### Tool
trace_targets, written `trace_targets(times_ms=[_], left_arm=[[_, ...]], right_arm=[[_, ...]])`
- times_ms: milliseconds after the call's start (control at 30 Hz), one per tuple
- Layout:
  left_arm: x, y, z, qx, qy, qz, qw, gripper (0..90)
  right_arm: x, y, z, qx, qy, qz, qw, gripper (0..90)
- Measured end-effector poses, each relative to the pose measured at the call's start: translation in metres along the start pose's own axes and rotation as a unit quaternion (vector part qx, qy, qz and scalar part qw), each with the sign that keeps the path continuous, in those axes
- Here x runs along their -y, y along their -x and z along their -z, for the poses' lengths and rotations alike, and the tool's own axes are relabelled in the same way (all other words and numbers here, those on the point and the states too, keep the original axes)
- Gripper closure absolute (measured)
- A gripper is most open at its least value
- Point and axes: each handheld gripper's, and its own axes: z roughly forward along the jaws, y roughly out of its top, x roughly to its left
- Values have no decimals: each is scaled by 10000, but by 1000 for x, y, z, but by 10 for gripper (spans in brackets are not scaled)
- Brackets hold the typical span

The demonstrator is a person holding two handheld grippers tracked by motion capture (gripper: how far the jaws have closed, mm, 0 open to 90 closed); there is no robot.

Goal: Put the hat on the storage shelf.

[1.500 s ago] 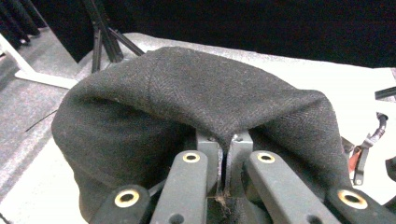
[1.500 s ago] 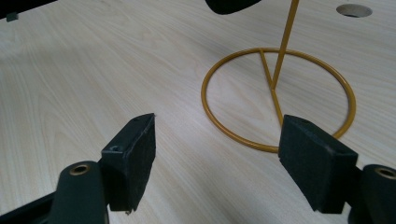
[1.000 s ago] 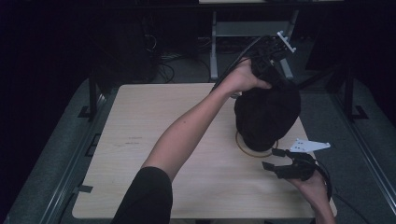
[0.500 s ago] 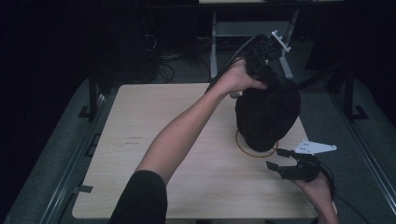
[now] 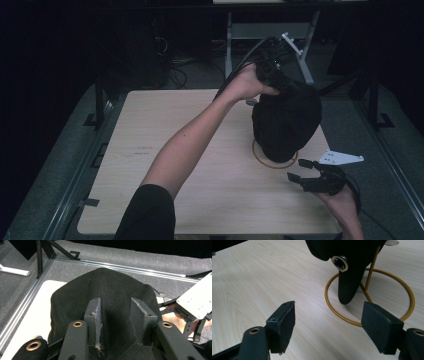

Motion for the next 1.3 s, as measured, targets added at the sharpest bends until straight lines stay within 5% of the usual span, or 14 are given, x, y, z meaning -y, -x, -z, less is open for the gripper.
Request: trace_targets(times_ms=[1300], left_arm=[[56,-10,39,-308,166,480,9982,540]], right_arm=[[-2,-4,-9,-26,-152,24,9999,231]])
